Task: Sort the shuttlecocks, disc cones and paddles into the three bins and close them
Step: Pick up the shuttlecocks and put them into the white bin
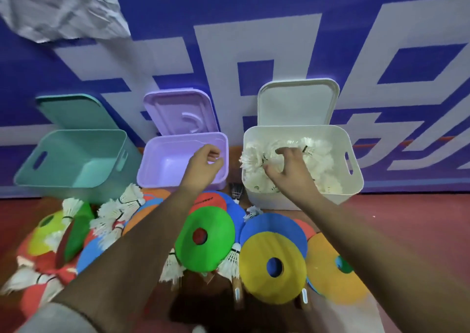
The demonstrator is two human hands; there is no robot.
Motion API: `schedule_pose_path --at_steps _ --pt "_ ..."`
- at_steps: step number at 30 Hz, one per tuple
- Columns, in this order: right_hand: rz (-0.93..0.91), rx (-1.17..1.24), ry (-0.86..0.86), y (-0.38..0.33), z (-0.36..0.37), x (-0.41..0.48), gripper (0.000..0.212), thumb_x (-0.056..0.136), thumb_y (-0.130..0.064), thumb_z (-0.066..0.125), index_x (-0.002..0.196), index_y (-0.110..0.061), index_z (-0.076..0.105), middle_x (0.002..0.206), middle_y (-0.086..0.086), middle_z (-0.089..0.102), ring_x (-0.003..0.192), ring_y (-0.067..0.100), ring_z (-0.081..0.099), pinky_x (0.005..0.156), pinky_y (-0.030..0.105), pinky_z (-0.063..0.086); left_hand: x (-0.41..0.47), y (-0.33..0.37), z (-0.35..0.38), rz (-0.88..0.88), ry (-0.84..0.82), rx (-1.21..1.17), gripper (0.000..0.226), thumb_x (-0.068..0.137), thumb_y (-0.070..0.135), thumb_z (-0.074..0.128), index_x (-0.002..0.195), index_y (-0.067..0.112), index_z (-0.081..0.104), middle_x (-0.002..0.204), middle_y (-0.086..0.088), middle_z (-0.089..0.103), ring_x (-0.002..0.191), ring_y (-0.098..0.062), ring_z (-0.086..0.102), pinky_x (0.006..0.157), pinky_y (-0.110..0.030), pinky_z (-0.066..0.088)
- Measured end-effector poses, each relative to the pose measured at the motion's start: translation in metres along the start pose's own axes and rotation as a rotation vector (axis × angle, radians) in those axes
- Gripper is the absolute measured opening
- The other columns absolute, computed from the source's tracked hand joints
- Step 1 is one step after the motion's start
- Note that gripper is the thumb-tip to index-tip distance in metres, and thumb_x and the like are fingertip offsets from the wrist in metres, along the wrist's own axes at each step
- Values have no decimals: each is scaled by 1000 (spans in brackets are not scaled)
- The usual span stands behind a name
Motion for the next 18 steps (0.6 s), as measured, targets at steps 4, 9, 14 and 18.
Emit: schedule_pose_path --at_steps 4,9,14,18 --pt "-91 5 -166 -46 66 -19 46 85 -36 66 120 -8 55 117 11 51 114 24 48 100 33 39 -33 -56 -56 -123 19 18 11 86 8 62 96 12 60 85 1 55 68 -6 49 66 -5 41" --pt "-191 -43 -315 -86 153 -66 45 84 -36 67 116 -7 57 110 11 52 106 27 52 94 38 43 -90 -131 -98 -203 -37 136 9 84 4 60 90 10 61 73 4 57 65 -7 52 60 -8 37" --pt "-57 -172 -416 -80 218 -118 53 85 -38 64 126 -7 52 120 14 49 115 32 50 98 40 42 -142 -209 -85 -248 -312 251 15 83 15 66 96 17 60 93 -2 62 87 -18 62 75 -25 44" --pt "151 -437 -357 -40 214 -142 57 86 -51 58 127 -12 49 121 13 49 115 34 50 93 42 43 -164 -222 -64 14 -511 433 29 80 13 51 105 12 65 105 -11 59 100 -28 57 89 -36 45"
Point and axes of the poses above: each hand's wrist, its own x-axis towards the middle knuckle, its own z-axis out of the palm, y = z × x, the point moved 9 cm from there along x, towards the middle knuckle
